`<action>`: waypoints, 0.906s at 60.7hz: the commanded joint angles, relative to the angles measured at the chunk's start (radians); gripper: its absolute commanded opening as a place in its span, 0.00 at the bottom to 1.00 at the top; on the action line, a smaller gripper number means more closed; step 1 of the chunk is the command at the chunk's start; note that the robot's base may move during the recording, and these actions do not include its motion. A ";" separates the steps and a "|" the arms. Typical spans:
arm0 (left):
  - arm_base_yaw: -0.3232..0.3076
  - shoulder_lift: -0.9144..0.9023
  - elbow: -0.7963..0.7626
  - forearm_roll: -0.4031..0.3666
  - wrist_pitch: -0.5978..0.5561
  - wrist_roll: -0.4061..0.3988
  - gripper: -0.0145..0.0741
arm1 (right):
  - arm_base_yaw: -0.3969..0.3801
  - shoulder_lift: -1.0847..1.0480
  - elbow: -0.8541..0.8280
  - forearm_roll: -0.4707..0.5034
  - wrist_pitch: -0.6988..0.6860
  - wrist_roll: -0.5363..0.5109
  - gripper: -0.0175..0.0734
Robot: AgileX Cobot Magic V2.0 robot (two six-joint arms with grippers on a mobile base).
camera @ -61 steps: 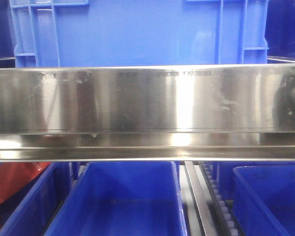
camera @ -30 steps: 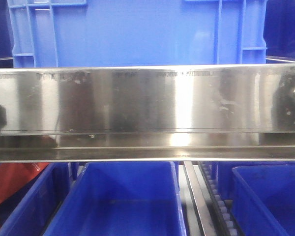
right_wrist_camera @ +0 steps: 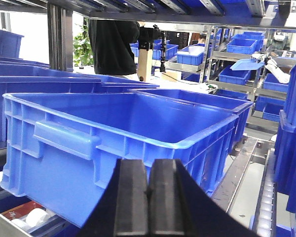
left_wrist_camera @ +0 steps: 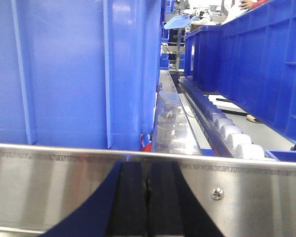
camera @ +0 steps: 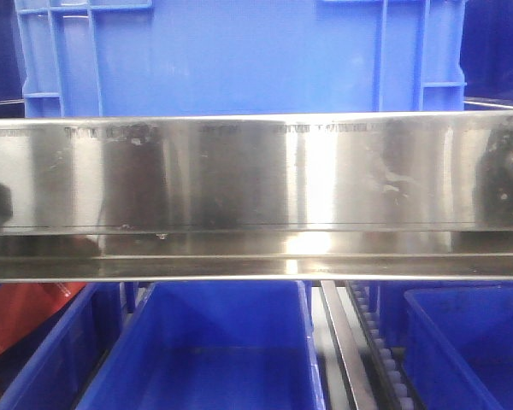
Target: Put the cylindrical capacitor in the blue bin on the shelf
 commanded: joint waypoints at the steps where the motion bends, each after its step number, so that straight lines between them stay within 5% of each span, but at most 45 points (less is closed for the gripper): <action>1: 0.004 -0.005 -0.001 -0.005 -0.016 0.004 0.04 | -0.001 -0.002 0.003 0.001 -0.024 0.000 0.05; 27: 0.004 -0.005 -0.001 -0.005 -0.016 0.004 0.04 | -0.016 -0.002 0.013 -0.002 -0.014 0.002 0.05; 39: 0.004 -0.005 -0.001 -0.005 -0.016 0.004 0.04 | -0.225 -0.029 0.108 -0.068 -0.018 0.185 0.05; 55: 0.004 -0.005 -0.001 -0.005 -0.016 0.004 0.04 | -0.460 -0.208 0.302 -0.090 -0.024 0.190 0.05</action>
